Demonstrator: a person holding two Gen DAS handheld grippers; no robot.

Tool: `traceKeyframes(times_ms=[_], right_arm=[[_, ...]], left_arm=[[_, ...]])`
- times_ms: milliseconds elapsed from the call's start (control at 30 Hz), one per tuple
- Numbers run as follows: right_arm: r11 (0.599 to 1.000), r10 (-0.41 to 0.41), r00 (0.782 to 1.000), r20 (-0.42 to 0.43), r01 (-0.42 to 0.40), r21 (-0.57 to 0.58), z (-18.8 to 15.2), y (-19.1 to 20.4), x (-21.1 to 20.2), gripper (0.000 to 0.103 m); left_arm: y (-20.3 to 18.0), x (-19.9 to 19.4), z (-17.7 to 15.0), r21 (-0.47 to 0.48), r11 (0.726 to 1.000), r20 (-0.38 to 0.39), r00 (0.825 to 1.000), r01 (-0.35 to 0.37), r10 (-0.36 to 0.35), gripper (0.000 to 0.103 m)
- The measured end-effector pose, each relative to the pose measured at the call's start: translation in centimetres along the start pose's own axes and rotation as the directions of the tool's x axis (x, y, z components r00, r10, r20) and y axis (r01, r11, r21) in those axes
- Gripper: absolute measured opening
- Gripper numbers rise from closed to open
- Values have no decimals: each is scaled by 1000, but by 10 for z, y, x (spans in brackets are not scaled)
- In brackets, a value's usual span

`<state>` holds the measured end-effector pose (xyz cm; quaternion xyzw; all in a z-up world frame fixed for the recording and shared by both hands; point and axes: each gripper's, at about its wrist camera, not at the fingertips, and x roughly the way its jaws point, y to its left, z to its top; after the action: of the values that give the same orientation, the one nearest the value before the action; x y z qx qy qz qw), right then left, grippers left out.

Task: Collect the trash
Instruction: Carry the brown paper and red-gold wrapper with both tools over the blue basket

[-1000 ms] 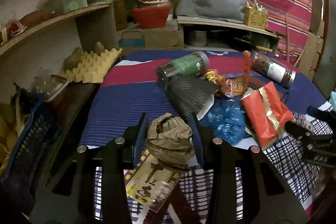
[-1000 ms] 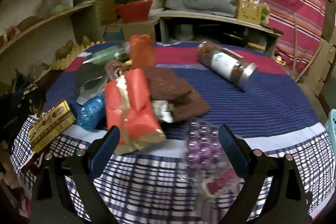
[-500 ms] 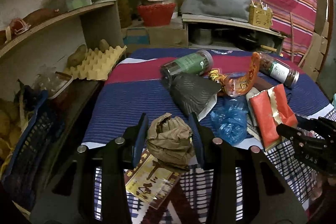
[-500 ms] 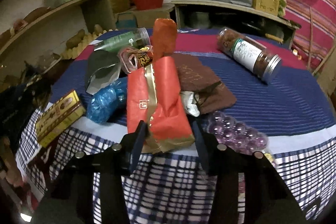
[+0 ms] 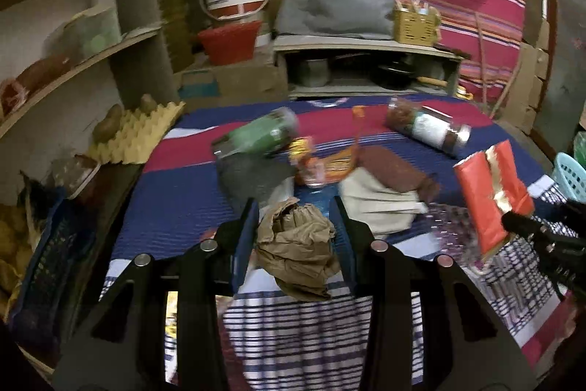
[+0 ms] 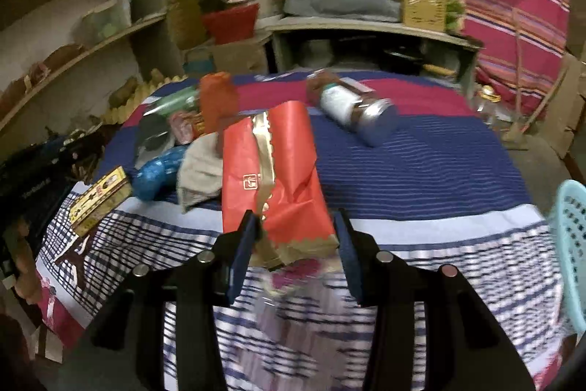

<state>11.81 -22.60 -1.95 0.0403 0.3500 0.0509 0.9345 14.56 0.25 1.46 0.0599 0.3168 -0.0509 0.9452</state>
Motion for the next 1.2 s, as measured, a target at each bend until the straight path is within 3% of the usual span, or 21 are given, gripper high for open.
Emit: traceKeyframes(times_ms=[533, 833, 1200], right_arm=[[976, -178, 980, 88, 165, 144, -25, -131, -85, 44], [931, -303, 946, 115, 268, 248, -41, -203, -126, 44], [875, -402, 911, 94, 352, 333, -59, -266, -144, 44]], left_arm=[[-148, -14, 12, 75, 981, 19, 984, 176, -178, 39], [-226, -14, 17, 125, 953, 10, 960, 275, -278, 39], [-312, -17, 28, 176, 910, 5, 924, 376, -383, 39]])
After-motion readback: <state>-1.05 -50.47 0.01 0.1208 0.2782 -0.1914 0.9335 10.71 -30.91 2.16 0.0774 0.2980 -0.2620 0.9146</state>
